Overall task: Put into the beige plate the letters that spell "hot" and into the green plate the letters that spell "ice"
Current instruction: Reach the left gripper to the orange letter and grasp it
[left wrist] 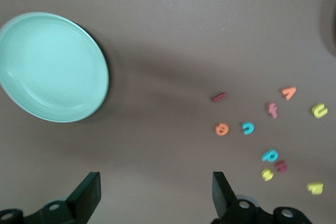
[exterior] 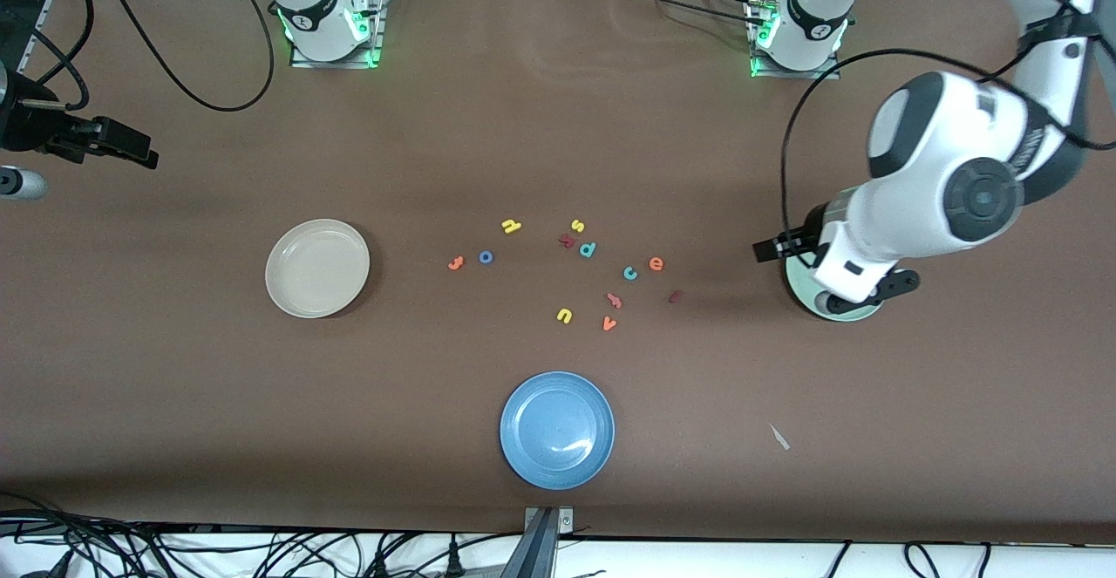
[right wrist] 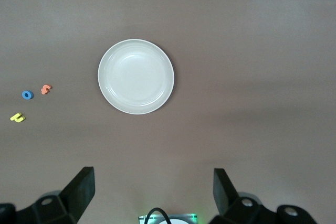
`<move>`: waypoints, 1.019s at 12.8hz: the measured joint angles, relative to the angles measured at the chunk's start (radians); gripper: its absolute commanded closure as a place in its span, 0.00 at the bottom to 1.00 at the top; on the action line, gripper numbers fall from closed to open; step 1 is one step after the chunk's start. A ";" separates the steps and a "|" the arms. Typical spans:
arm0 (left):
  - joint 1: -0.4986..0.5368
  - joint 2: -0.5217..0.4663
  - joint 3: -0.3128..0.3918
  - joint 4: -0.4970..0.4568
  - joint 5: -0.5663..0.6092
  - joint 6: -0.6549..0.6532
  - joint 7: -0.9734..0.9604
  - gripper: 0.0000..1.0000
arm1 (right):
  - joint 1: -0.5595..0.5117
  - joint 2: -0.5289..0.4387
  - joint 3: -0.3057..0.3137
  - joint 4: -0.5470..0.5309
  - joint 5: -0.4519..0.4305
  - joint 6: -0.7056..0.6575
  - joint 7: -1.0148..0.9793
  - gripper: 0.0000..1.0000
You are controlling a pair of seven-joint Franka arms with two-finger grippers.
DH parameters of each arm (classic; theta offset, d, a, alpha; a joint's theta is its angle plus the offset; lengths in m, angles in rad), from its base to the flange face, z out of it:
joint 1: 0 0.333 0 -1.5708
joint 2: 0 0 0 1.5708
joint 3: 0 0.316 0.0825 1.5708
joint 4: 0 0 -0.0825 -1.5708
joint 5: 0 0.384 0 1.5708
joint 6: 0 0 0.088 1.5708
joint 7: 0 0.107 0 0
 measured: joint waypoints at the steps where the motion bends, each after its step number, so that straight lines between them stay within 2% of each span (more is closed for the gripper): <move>1: -0.022 0.004 -0.001 -0.036 0.000 0.060 -0.065 0.06 | 0.000 0.000 0.000 0.000 0.000 0.000 0.000 0.00; 4: -0.078 0.031 -0.001 -0.115 0.000 0.243 -0.259 0.06 | -0.009 0.004 -0.005 0.000 0.002 0.004 0.005 0.00; 6: -0.112 0.065 -0.001 -0.135 0.000 0.309 -0.379 0.06 | -0.030 0.014 -0.015 0.000 0.021 0.015 0.006 0.00; 9: -0.161 0.135 -0.001 -0.143 0.000 0.390 -0.520 0.01 | -0.041 0.021 -0.040 0.000 0.054 0.020 0.005 0.00; 12: -0.193 0.205 -0.001 -0.158 0.007 0.482 -0.610 0.01 | -0.041 0.021 -0.038 0.000 0.060 0.020 0.005 0.00; 13: -0.200 0.227 0.000 -0.168 0.018 0.519 -0.628 0.05 | -0.041 0.022 -0.037 0.001 0.060 0.020 0.005 0.00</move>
